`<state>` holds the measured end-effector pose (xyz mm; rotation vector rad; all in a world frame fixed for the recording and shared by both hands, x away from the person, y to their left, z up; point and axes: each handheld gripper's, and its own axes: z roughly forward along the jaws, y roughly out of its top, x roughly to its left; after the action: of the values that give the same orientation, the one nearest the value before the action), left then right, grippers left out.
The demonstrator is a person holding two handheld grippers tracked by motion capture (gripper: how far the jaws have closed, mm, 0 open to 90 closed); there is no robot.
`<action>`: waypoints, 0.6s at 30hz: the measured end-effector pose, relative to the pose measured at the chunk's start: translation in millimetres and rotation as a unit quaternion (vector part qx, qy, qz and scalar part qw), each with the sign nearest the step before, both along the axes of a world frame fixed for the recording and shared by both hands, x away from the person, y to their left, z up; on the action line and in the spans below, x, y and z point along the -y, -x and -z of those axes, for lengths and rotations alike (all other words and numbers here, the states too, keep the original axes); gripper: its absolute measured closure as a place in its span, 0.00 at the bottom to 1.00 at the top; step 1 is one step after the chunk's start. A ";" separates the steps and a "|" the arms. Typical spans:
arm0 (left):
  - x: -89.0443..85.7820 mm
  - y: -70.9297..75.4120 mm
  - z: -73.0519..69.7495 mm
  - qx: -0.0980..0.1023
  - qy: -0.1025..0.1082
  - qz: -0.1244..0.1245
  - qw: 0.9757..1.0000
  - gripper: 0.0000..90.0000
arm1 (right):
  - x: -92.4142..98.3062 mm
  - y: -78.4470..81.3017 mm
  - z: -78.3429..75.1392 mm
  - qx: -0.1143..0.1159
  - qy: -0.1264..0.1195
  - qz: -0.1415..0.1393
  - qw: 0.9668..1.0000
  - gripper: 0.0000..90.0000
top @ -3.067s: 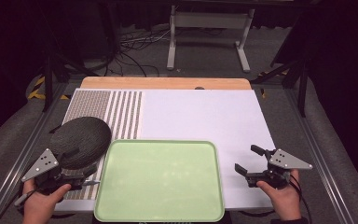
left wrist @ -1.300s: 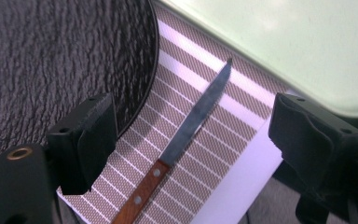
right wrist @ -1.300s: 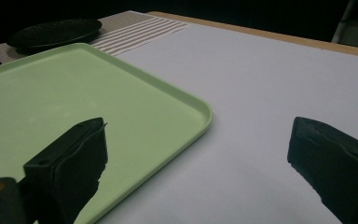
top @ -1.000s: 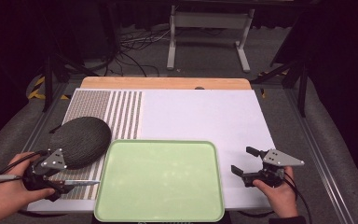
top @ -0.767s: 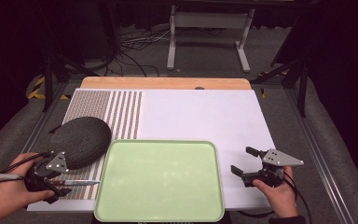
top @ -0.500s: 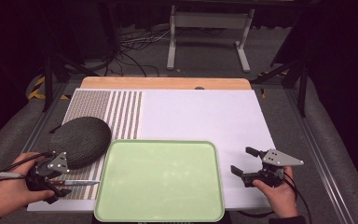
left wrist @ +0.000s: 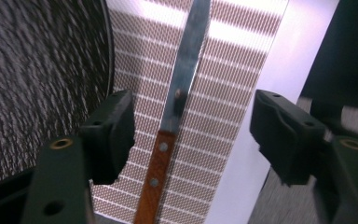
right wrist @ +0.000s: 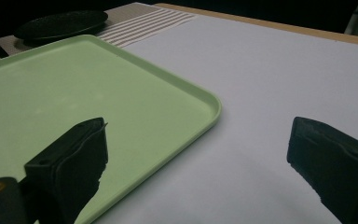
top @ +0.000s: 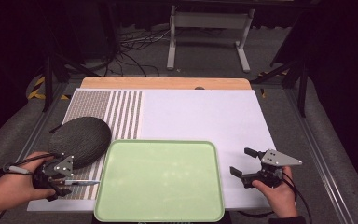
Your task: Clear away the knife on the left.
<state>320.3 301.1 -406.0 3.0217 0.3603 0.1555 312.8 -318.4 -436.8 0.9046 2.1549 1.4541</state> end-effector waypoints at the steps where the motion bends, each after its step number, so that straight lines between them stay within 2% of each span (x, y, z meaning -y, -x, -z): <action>1: -0.8 -0.9 2.2 -0.001 -0.007 0.003 1.000 0.40 | -0.2 0.0 0.0 0.001 0.000 -0.001 1.000 0.06; 7: -6.2 -7.3 10.5 -0.004 -0.051 0.016 0.999 0.52 | 0.0 0.7 0.4 0.001 -0.001 -0.001 1.000 0.06; 11: -7.9 -9.5 15.0 -0.008 -0.062 0.022 0.998 0.58 | -0.6 0.5 0.8 0.001 0.001 -0.002 1.000 0.06; 13: -8.0 -10.9 16.7 -0.012 -0.074 0.028 0.997 0.62 | -0.5 0.7 0.7 0.001 0.000 -0.002 1.000 0.06; 18: -8.3 -13.7 24.3 -0.011 -0.101 0.032 0.994 0.79 | -0.3 0.9 0.7 0.001 -0.002 -0.003 1.000 0.07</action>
<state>334.0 309.4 -430.2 3.2328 0.2631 0.1648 311.9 -318.1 -437.5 0.8968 2.1559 1.4621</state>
